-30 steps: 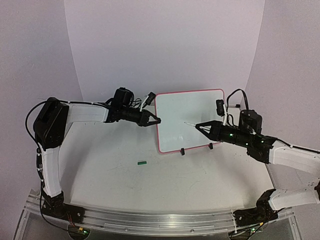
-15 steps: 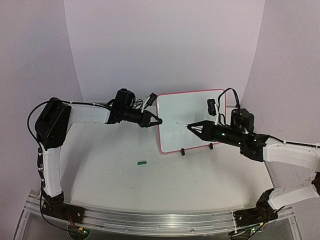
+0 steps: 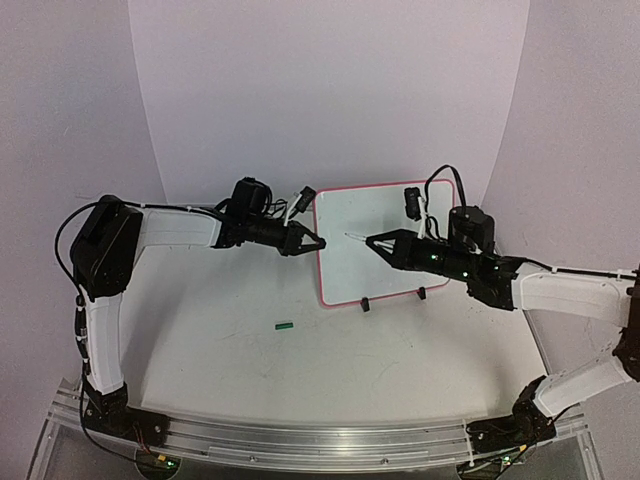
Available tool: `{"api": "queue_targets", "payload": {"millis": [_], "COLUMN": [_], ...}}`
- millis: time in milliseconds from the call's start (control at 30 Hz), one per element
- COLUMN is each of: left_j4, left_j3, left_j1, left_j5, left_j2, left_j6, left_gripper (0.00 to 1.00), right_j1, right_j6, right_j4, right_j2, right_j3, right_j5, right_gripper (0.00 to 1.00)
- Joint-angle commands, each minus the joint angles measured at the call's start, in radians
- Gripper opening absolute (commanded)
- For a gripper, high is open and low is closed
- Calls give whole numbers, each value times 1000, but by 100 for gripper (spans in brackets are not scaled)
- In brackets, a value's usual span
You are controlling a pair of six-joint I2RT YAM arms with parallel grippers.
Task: Write a sentence on the whiteboard
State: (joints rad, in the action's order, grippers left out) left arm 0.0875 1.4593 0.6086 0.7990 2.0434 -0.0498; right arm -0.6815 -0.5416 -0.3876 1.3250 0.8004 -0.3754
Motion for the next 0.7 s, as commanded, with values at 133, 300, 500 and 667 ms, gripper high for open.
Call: {"api": "queue_targets", "payload": {"millis": [133,300,500,667], "left_j4": [-164,-164,-165,-166], "left_j3": [7,11,11,10], "left_j1": [29,31,31,32], "left_j5": [-3,2,2,0], "left_j2": [41,45,47,48], "left_j6": [30,27,28,30], "left_gripper": [0,0,0,0], "right_j1": [-3,-3,-3,-3], "right_j6": [84,95,119,141], "right_j4": [-42,-44,-49,-63], "right_j2": [69,98,141,192], "right_j3": [97,115,152,199], "right_j5": [39,48,74,81], "right_gripper": [0,0,0,0]}}
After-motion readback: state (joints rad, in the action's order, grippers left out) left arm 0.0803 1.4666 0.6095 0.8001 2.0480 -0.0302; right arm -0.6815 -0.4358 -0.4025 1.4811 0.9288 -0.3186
